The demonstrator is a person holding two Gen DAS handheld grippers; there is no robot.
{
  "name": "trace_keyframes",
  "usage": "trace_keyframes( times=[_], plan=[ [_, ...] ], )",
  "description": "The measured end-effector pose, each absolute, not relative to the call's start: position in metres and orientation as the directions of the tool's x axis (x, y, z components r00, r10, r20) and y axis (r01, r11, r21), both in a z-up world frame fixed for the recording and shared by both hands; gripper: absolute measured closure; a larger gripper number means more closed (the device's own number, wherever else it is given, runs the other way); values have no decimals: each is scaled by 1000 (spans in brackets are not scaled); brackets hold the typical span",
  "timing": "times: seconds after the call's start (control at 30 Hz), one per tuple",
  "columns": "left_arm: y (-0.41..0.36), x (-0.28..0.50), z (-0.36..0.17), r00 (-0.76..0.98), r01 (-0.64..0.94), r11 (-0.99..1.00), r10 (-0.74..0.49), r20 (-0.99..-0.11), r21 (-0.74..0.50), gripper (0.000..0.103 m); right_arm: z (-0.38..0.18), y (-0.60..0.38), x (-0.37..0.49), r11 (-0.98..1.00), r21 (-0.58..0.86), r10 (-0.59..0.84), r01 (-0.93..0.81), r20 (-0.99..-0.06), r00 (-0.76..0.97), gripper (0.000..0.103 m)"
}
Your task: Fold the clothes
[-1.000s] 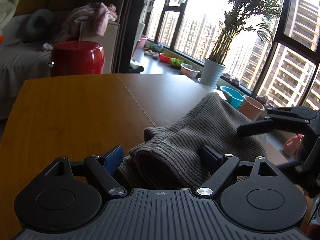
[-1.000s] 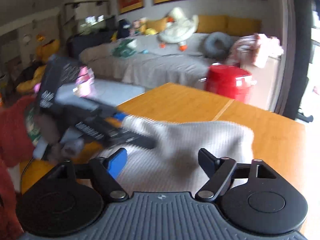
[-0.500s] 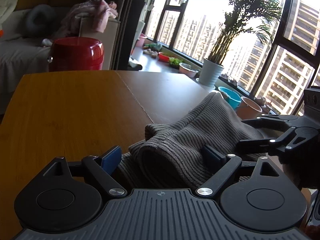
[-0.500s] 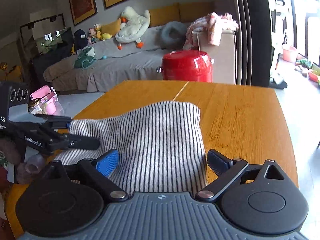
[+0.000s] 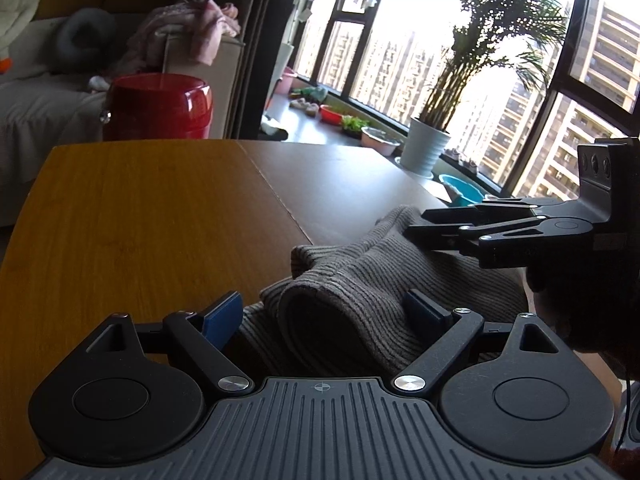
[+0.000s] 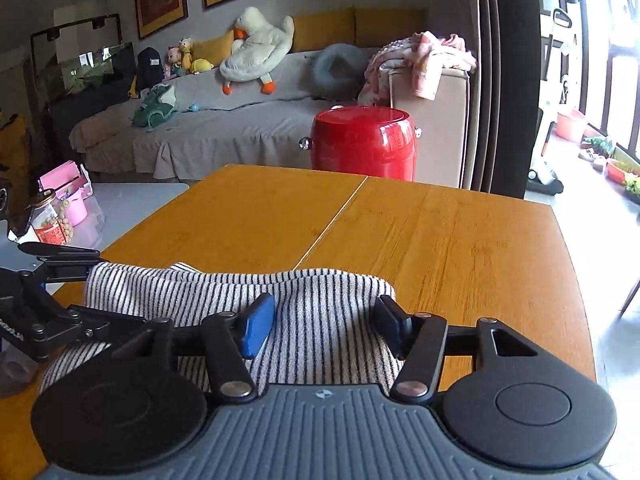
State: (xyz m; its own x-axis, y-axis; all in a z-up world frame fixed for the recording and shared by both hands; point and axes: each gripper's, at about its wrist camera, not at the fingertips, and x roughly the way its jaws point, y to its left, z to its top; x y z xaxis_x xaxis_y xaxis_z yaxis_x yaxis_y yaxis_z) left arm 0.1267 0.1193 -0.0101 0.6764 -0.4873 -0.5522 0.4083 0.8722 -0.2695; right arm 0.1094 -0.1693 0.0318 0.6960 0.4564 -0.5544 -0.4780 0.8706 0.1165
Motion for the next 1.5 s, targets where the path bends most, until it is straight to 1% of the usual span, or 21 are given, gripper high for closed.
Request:
trace_keyframes(
  times=[0.13,0.2,0.33,0.4,0.47,0.53,0.57,0.6,0.67,0.8,0.9,1.1,1.27,1.33,1.4,1.47,1.5],
  plan=[
    [121,126,-12,677,404,870,-492,-548,-282,11,46,-189,88,822,221,558,-525,-499,663,42],
    [121,126,-13,677,400,870,-493,-547,-289,10,47,-194,77,792,251,600,-557,-487,634,35],
    [120,127,-13,678,398,871,-490,-548,-287,9,28,-183,66,803,194,565,-564,-551,615,33],
    [118,127,-13,677,399,872,-489,-550,-283,9,23,-177,64,813,169,546,-558,-553,629,30],
    [118,127,-13,679,398,874,-484,-552,-278,8,28,-172,63,810,148,546,-567,-544,637,29],
    [119,127,-13,676,395,874,-485,-554,-283,8,36,-167,58,774,146,589,-616,-523,616,29],
    [120,127,-13,675,394,874,-486,-555,-285,8,39,-163,54,753,138,610,-643,-513,604,25],
    [120,127,-13,675,393,874,-485,-556,-286,8,39,-156,49,742,108,611,-662,-514,602,18],
    [119,127,-13,675,390,875,-484,-557,-287,7,34,-143,43,737,28,582,-676,-534,613,16],
    [117,128,-11,675,385,881,-472,-567,-276,6,20,-138,45,767,49,559,-640,-541,629,12],
    [114,126,-4,680,388,888,-456,-574,-246,8,18,-138,43,769,42,555,-637,-538,635,11],
    [106,122,10,694,397,900,-422,-583,-180,10,16,-141,38,779,35,548,-626,-522,653,11],
    [102,124,13,692,402,904,-403,-599,-145,10,41,-156,40,756,92,601,-648,-490,631,11],
    [102,124,13,693,403,905,-399,-601,-136,10,59,-170,52,763,150,620,-628,-444,647,15],
    [101,123,13,693,405,905,-396,-602,-128,10,73,-183,66,777,203,622,-596,-400,674,31],
    [100,123,11,694,406,906,-393,-602,-123,10,75,-192,92,788,282,615,-548,-396,682,39],
    [101,123,11,694,406,905,-394,-602,-125,10,68,-192,107,794,323,609,-516,-422,672,41]
  ],
)
